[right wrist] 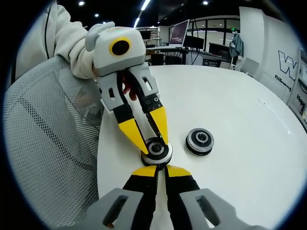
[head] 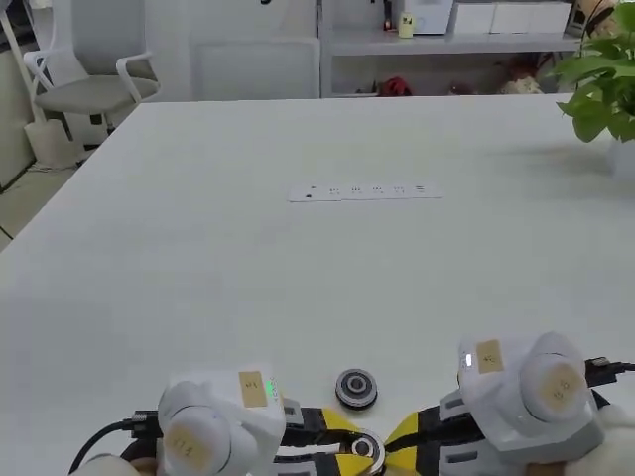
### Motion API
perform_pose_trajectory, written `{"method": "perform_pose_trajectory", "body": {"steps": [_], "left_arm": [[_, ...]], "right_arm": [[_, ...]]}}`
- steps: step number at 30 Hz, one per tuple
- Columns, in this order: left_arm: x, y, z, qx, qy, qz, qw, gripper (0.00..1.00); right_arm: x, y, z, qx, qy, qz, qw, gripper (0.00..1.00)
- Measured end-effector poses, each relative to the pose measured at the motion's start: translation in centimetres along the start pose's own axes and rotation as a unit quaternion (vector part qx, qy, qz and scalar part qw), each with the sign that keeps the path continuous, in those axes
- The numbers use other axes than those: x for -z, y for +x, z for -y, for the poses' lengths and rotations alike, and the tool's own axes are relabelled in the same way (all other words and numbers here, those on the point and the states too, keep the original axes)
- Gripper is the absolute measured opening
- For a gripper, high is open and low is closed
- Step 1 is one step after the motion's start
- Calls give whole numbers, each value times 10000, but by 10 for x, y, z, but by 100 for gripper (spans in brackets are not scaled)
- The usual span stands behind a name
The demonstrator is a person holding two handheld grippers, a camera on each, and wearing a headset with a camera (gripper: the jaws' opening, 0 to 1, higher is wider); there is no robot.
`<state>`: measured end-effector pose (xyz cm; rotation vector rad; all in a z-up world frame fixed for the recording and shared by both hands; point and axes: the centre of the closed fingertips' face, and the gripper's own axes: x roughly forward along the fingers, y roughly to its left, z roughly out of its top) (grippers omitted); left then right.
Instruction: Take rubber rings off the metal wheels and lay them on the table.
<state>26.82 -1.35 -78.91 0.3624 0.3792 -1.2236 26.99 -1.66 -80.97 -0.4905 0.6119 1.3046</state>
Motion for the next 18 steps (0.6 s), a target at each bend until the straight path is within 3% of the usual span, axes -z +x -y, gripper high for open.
{"method": "perform_pose_trajectory", "body": {"steps": [7, 18], "left_arm": [[0, 0, 0, -4, 10, 2, 10000, 14], [0, 0, 1, 5, 57, 12, 10000, 14]], "right_arm": [[0, 0, 0, 116, 66, -188, 9997, 1], [1, -3, 6, 222, 627, -216, 9976, 0]]}}
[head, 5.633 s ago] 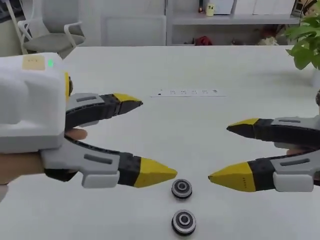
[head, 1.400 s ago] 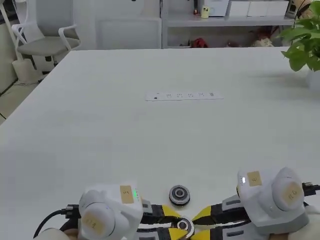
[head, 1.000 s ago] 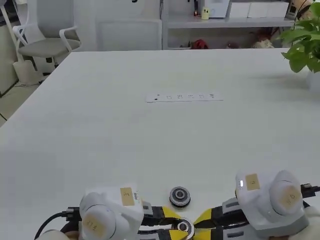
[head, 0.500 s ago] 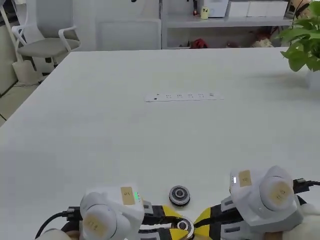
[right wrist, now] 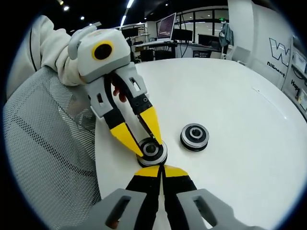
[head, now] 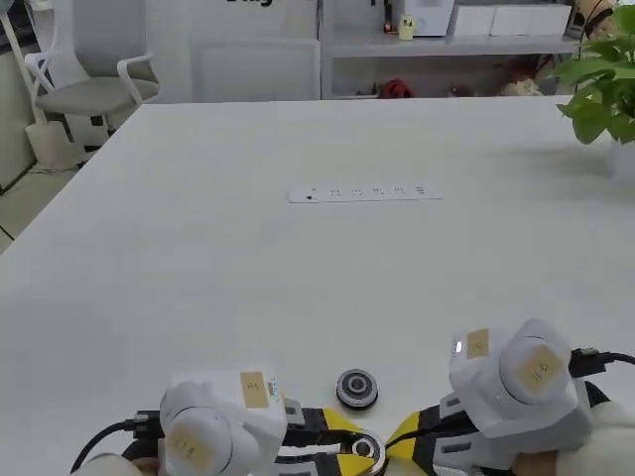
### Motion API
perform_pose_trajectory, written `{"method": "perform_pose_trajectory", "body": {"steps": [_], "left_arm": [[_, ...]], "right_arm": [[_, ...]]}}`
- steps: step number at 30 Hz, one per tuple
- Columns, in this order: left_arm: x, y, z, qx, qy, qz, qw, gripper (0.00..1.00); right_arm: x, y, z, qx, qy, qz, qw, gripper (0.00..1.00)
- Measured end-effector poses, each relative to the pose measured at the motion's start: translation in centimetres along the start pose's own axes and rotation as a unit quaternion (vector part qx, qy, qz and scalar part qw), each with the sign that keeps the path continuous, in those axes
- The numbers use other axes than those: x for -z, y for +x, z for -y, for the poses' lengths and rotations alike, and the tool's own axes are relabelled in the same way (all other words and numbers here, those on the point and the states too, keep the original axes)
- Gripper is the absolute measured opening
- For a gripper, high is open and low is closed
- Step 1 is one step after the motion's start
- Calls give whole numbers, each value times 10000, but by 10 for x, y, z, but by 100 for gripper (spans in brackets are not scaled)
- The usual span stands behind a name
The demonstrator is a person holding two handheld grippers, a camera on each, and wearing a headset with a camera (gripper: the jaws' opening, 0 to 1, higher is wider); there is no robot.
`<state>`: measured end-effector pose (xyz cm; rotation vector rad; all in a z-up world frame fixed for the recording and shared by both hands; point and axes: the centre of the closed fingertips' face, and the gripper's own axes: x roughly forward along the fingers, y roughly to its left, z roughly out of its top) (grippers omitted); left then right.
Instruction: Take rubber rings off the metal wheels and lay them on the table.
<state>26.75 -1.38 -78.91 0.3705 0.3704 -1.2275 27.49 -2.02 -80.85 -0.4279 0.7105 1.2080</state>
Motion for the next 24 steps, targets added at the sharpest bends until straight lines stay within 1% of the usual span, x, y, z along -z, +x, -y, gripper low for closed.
{"method": "perform_pose_trajectory", "body": {"steps": [2, 6, 13, 17, 21, 24], "left_arm": [[0, 0, 0, 15, -9, 11, 10000, 14], [1, -1, 0, 14, 15, 13, 10000, 14], [1, -2, -1, 14, 36, 4, 10000, 14], [1, -2, -1, 10, 47, -1, 10000, 14], [1, -2, -2, 1, 63, -4, 10000, 14], [1, -2, -2, -4, 70, -5, 10000, 14]], "right_arm": [[-1, -1, 1, -7, 161, 35, 9999, 0], [-1, -2, 2, -29, 367, 61, 9993, 0], [-4, -3, 4, -19, 569, 120, 9983, 0], [-5, -4, 5, -41, 741, 163, 9971, 0], [-8, -7, 8, -77, 1039, 289, 9941, 0], [-8, -7, 8, -88, 1087, 299, 9936, 0]]}}
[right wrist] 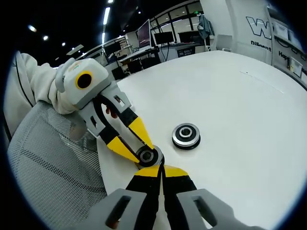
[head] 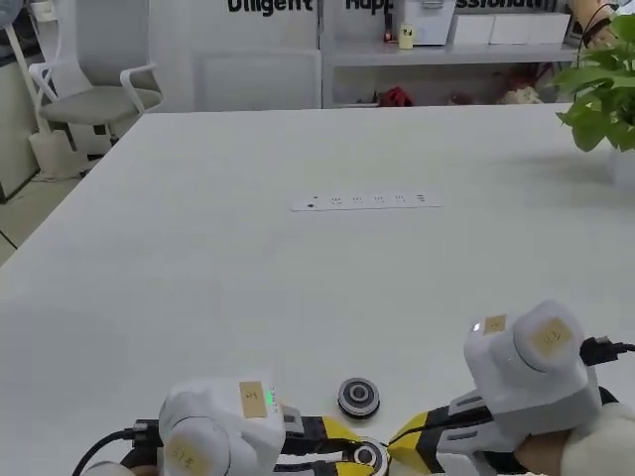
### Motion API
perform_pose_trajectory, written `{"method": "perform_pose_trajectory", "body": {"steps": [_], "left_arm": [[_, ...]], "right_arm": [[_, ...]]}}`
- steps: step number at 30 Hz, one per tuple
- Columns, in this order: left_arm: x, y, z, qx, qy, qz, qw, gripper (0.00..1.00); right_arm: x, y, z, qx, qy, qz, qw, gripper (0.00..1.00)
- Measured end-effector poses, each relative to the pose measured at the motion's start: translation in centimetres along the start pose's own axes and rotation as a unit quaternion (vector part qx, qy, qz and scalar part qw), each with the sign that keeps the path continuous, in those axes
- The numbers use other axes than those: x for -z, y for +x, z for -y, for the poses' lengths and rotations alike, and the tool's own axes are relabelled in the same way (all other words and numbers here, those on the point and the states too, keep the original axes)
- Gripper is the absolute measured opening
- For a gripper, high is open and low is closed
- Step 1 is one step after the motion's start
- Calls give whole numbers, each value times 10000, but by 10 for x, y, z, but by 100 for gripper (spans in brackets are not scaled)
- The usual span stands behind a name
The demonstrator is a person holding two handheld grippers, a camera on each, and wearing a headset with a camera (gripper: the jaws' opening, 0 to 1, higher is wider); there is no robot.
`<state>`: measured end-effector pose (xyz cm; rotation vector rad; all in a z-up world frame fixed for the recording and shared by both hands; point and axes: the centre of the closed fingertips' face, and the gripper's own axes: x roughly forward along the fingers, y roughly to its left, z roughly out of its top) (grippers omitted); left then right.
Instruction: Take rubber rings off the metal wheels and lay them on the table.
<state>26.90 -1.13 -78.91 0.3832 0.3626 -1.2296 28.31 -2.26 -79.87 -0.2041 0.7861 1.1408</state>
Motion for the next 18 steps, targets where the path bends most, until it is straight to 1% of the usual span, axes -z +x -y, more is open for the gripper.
{"method": "perform_pose_trajectory", "body": {"steps": [7, 9, 10, 16, 18], "left_arm": [[0, 0, 0, 5, 12, -10, 10000, 14], [0, 0, 0, 10, 27, -31, 10000, 14], [0, 0, 0, 10, 41, -39, 10000, 14], [1, -1, 1, 33, 64, -43, 10000, 14], [1, -1, 1, 37, 68, -44, 10000, 14]], "right_arm": [[-2, -1, 0, -91, 310, 110, 9994, 0], [-5, -1, -3, -197, 576, 225, 9979, 0], [-4, -1, -2, -218, 671, 221, 9973, 0], [-3, -2, -5, -356, 903, 286, 9949, 0], [-3, -2, -6, -360, 911, 293, 9948, 0]]}}
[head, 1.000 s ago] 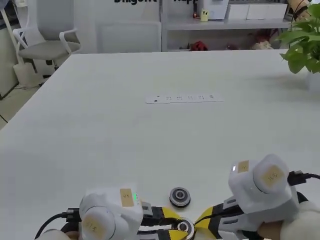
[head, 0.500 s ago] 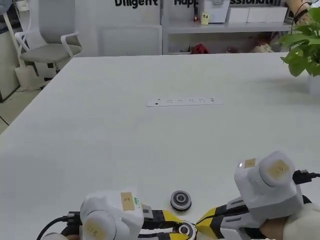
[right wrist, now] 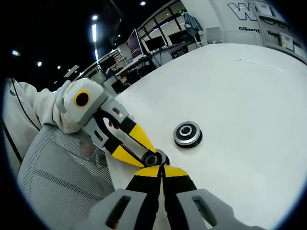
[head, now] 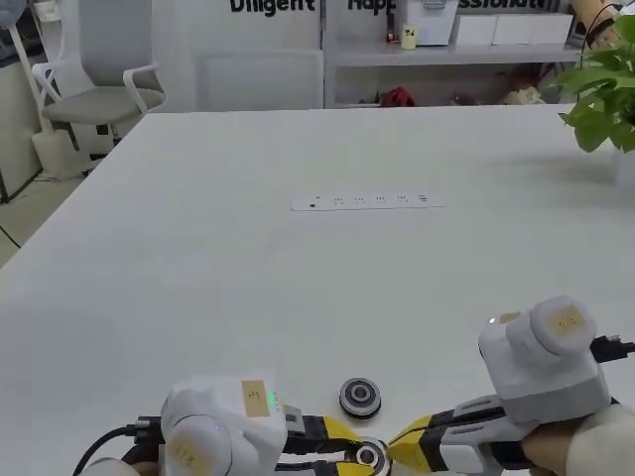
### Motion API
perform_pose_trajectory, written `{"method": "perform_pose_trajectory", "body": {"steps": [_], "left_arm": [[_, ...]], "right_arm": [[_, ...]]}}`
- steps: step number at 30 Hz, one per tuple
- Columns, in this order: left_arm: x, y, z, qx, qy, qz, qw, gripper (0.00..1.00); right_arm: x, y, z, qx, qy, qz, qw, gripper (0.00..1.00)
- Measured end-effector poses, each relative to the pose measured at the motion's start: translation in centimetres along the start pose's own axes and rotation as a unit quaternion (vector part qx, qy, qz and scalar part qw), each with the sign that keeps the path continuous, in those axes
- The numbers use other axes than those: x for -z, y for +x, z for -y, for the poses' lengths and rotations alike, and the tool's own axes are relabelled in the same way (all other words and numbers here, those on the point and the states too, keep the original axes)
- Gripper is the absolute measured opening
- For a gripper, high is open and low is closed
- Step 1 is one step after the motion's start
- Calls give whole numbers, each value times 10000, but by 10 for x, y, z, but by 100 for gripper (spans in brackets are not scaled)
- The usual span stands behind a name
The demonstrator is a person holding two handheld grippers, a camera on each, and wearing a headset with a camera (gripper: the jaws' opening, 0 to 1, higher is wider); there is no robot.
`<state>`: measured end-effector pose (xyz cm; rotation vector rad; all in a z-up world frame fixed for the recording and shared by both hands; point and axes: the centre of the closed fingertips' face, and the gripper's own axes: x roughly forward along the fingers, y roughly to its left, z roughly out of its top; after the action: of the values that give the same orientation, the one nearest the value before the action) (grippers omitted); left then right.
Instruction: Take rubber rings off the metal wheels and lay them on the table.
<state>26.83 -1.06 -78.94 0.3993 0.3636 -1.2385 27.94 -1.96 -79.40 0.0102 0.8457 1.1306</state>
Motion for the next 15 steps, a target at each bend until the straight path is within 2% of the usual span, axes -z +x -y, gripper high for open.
{"method": "perform_pose_trajectory", "body": {"steps": [6, 15], "left_arm": [[0, 0, 0, -6, 11, -8, 10000, 14], [0, 0, 0, -13, 7, -6, 10000, 14]], "right_arm": [[-1, 0, -2, -25, 132, 37, 9999, 0], [-3, 1, -6, -57, 142, 63, 9999, 0]]}}
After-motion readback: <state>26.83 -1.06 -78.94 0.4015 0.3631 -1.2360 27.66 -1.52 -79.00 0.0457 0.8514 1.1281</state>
